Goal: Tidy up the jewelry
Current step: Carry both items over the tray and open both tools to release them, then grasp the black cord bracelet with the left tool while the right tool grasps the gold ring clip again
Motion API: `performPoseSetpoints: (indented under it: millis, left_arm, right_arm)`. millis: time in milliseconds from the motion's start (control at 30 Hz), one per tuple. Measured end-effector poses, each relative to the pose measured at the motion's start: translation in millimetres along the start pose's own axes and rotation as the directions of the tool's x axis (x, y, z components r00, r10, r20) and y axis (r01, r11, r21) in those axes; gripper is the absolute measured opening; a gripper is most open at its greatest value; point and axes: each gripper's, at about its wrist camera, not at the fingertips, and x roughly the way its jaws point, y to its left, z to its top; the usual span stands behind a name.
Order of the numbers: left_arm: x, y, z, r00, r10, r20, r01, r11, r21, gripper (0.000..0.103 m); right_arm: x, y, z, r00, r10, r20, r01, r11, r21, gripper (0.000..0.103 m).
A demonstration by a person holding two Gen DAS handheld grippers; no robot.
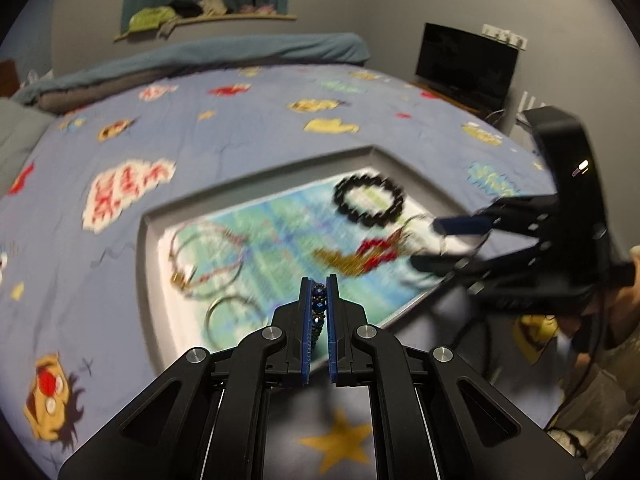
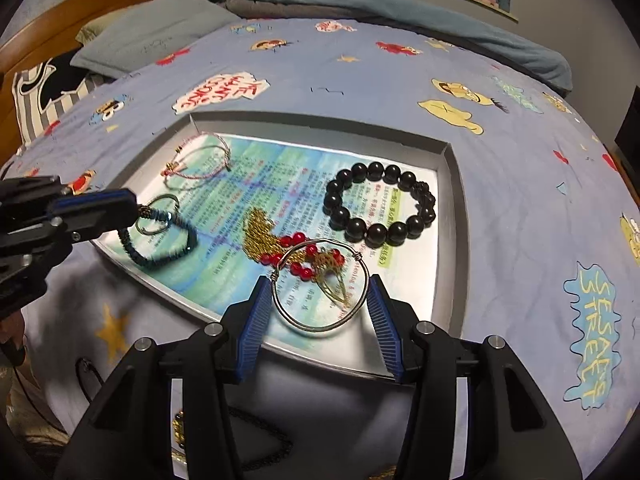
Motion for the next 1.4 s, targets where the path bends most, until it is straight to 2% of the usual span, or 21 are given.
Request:
performPoseSetpoints:
  millis: [233,767,900,967,1000,1033,1100,1233,1300,1400]
  left_arm:
    - [9.0,32.1,-19.6,0.998,0.026,-0.051,-0.03,0.996,-0.087,0.008]
    - [14.7,41.4,-23.6,0.994,0.073,-0.084,-0.08,0.993,-0.088,0.009]
    - [13.6,44.8,-23.0,0.993,0.088,-0.083,-0.096,0.99,-0.098,0.021]
    - [11.8,45.5,-23.0,0.992,0.092,-0.082,-0.1,0.99,-0.103,0.024]
    - [10.8,45.5,-22.9,0.992,0.095,-0.08,-0.103,0.989,-0.104,0.028]
    - [8.8,45.3,-22.5,0.992,0.098,-0.073,-0.106,0.989,-0.104,0.031]
    - [4.9,44.5,-21.6,0.993,0.104,-0.059,-0.109,0.988,-0.109,0.048]
    - [-4.6,43.6,-19.0,0.992,0.118,-0.037,-0.121,0.986,-0.114,0.063]
    - [-8.5,43.1,-18.5,0.99,0.135,-0.028,-0.137,0.984,-0.113,0.076]
    - [-15.2,42.0,-18.2,0.985,0.169,-0.02,-0.171,0.979,-0.112,0.083]
  right_arm:
    - [6.1,-7.7,0.2,0.999,-0.021,-0.029,0.021,1.0,0.009,0.049]
    - [7.7,-9.8,1.4,0.999,-0.029,-0.034,0.03,0.999,0.013,0.05]
    - [4.1,-9.5,0.6,0.999,-0.031,-0.024,0.031,0.999,0.014,0.052]
    - [-0.4,-9.3,-0.2,1.0,-0.025,-0.006,0.025,0.999,0.02,0.06]
    - [-4.2,-8.5,-0.7,1.0,-0.017,0.011,0.016,1.0,0.021,0.064]
    - [-6.4,-7.0,-0.8,1.0,-0.015,0.018,0.014,1.0,0.019,0.064]
    - [-12.2,-4.3,-1.1,0.999,-0.014,0.035,0.014,1.0,0.014,0.068]
    - [-31.2,-5.3,-4.5,0.995,-0.021,0.096,0.017,0.999,0.038,0.089]
    - [-40.0,-8.2,-7.3,0.993,-0.021,0.12,0.013,0.998,0.062,0.096]
    - [-51.4,-13.4,-12.0,0.989,-0.034,0.145,0.02,0.995,0.094,0.097]
